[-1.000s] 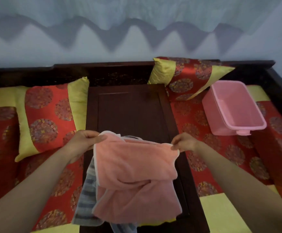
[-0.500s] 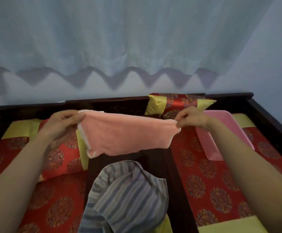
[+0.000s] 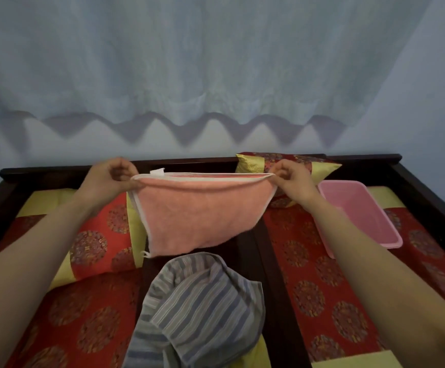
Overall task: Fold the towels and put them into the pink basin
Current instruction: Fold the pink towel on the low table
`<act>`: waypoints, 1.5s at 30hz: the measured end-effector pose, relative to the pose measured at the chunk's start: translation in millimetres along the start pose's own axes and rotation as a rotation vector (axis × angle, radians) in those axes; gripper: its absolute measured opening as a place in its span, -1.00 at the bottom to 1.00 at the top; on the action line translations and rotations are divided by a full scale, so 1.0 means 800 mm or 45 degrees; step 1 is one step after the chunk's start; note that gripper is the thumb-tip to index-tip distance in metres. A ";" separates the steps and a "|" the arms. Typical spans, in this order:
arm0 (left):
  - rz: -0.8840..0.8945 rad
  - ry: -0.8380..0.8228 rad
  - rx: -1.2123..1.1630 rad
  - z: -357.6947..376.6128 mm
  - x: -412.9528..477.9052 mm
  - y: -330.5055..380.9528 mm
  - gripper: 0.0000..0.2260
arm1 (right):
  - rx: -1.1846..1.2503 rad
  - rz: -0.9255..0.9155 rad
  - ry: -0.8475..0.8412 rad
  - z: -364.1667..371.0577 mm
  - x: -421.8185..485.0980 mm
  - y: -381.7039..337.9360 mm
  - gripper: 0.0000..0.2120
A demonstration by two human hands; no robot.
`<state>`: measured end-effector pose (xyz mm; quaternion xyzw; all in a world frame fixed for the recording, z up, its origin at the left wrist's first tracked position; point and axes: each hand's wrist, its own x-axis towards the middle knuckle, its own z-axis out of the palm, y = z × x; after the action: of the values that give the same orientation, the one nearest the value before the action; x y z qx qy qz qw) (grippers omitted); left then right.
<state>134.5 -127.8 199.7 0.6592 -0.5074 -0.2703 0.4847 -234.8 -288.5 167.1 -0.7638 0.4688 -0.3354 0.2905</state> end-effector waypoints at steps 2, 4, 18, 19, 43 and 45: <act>-0.007 -0.181 0.203 -0.010 0.004 -0.002 -0.67 | -0.040 -0.024 -0.059 -0.003 -0.007 -0.005 -0.84; 0.034 -0.478 0.479 -0.022 -0.001 -0.004 -0.72 | -0.085 -0.019 -0.255 -0.014 -0.018 -0.016 -0.82; -0.952 -0.893 -0.791 0.044 -0.178 -0.150 -0.55 | 0.961 0.866 -1.033 0.052 -0.189 0.104 -0.72; -0.964 -0.754 -0.879 0.049 -0.182 -0.164 -0.44 | 0.982 0.929 -0.911 0.062 -0.195 0.113 -0.73; -1.421 -0.023 -0.631 0.126 -0.123 -0.281 -0.68 | 0.899 1.445 -0.607 0.212 -0.129 0.186 -0.64; -1.413 -0.083 -0.697 0.123 -0.135 -0.271 -0.72 | 0.865 1.436 -0.732 0.209 -0.146 0.190 -0.55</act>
<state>102.9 -59.7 -50.7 0.6679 -0.0156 -0.6225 0.4077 -222.1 -220.2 -77.7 -0.3307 0.5667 -0.0474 0.7532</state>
